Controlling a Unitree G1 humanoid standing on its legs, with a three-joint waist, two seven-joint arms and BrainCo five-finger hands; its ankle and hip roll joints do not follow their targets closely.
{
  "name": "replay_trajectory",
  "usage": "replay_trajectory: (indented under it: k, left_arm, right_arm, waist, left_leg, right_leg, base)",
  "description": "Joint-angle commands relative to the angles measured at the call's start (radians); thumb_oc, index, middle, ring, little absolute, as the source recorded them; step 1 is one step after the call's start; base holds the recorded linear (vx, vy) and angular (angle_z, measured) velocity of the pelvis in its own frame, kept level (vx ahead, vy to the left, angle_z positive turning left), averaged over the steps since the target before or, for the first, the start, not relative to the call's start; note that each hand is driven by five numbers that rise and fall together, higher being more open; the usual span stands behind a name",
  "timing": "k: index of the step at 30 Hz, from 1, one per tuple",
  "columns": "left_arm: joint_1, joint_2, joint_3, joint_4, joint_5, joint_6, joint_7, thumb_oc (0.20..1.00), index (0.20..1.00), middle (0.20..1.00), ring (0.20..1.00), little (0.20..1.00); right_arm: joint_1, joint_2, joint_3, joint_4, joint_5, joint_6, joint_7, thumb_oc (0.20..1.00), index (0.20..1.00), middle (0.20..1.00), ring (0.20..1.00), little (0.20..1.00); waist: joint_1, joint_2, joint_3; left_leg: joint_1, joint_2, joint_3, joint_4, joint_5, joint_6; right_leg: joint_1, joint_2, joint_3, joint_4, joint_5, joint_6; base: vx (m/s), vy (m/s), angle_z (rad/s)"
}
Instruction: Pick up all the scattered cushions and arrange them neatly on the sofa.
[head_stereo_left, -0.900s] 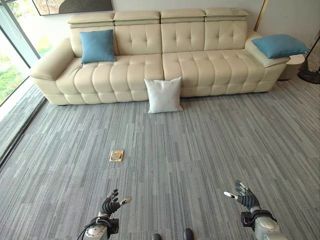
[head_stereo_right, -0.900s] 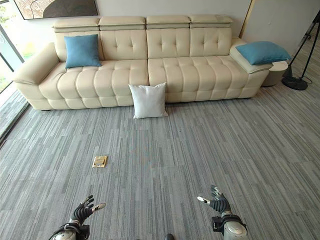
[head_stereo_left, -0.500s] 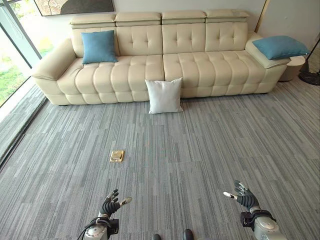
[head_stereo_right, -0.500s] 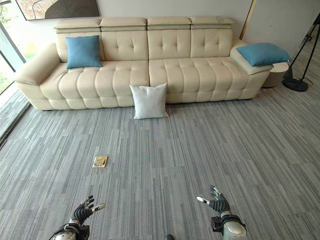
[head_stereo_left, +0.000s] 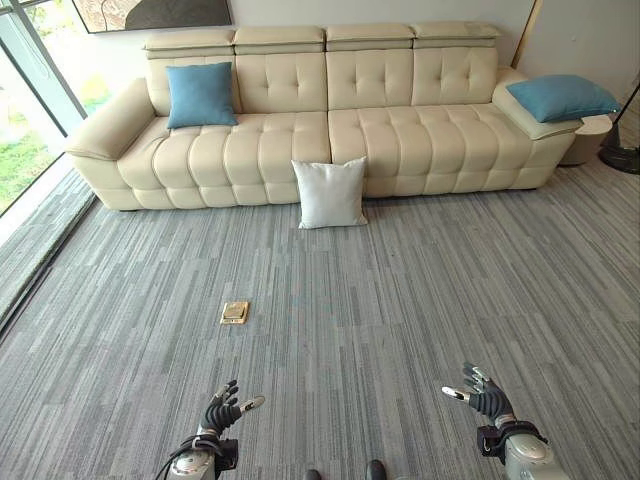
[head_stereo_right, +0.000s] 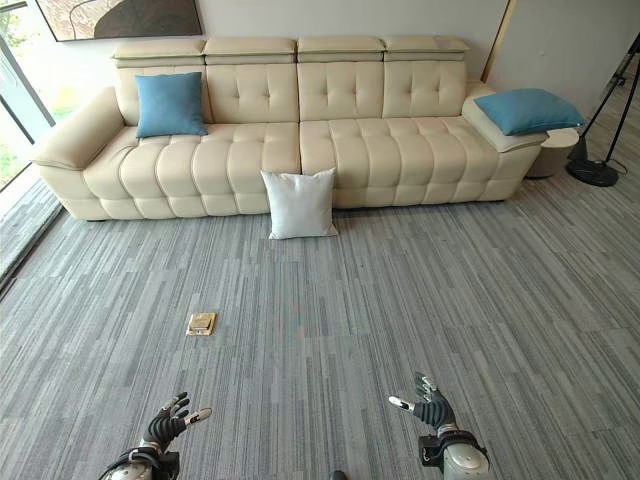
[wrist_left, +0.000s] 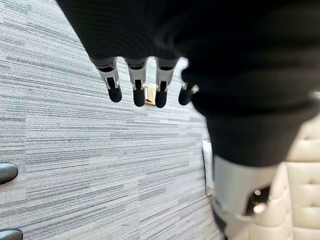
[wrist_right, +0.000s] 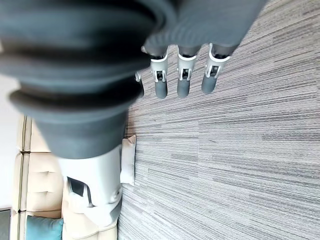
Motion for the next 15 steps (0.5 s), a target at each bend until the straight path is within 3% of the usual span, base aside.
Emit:
replay_trajectory:
  k: [1, 15]
  left_arm:
    - [-0.063, 0.032, 0.002, 0.025, -0.017, -0.023, 0.001, 1.0, 1.0, 1.0, 1.0, 1.0]
    - [-0.084, 0.026, -0.008, 0.039, -0.026, -0.016, 0.014, 1.0, 1.0, 1.0, 1.0, 1.0]
  right_arm:
    - [-0.058, -0.016, 0.006, -0.002, 0.031, -0.033, 0.001, 1.0, 1.0, 1.0, 1.0, 1.0]
    - [-0.089, -0.011, 0.034, -0.021, 0.034, -0.029, -0.008, 1.0, 1.0, 1.0, 1.0, 1.0]
  waist:
    - [0.005, -0.018, 0.019]
    - [0.007, -0.022, 0.044]
  left_leg:
    - [0.053, 0.062, -0.024, -0.001, -0.13, -0.066]
    - [0.014, 0.052, -0.031, -0.001, -0.137, -0.054]
  right_leg:
    - [0.04, -0.086, 0.025, 0.001, -0.125, 0.091]
    - [0.009, -0.092, 0.027, 0.001, -0.129, 0.095]
  base:
    - [0.0, 0.0, 0.0]
    - [0.05, 0.02, 0.01]
